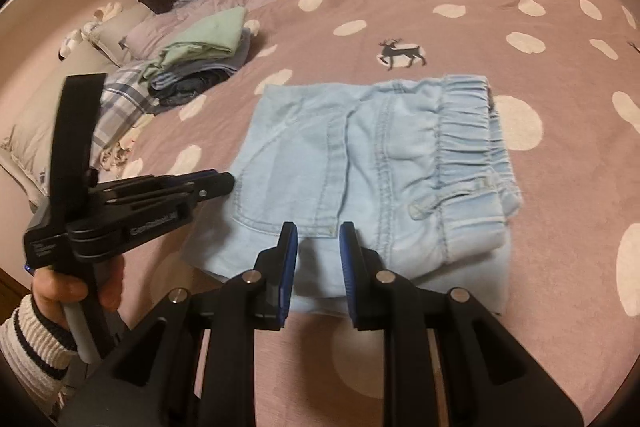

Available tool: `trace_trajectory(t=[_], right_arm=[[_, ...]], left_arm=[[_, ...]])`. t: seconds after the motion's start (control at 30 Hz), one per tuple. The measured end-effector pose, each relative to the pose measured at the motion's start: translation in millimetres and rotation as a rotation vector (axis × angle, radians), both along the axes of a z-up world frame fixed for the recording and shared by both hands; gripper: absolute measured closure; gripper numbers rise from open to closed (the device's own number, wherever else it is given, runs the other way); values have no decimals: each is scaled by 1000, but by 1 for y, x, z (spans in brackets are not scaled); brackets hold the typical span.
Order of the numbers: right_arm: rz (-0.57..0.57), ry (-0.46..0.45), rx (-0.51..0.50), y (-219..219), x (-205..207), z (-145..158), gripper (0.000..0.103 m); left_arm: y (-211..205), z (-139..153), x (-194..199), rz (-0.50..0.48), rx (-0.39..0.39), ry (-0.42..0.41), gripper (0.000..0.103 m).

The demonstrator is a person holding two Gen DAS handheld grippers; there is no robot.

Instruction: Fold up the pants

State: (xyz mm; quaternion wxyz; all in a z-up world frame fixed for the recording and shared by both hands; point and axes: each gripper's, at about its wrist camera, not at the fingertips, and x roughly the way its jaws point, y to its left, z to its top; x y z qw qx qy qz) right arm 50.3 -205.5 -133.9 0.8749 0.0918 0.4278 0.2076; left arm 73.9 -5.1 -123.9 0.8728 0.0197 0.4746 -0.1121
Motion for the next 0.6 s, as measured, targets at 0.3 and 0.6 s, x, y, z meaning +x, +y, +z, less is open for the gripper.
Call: trace_trajectory(t=[0.3, 0.6], right_arm=[[9, 27, -28, 2, 4, -9, 81], [13, 21, -50, 3, 0, -5, 81]], left_arm=[[-2, -3, -6, 3, 3, 1, 87], [-2, -3, -13, 3, -1, 0, 87]])
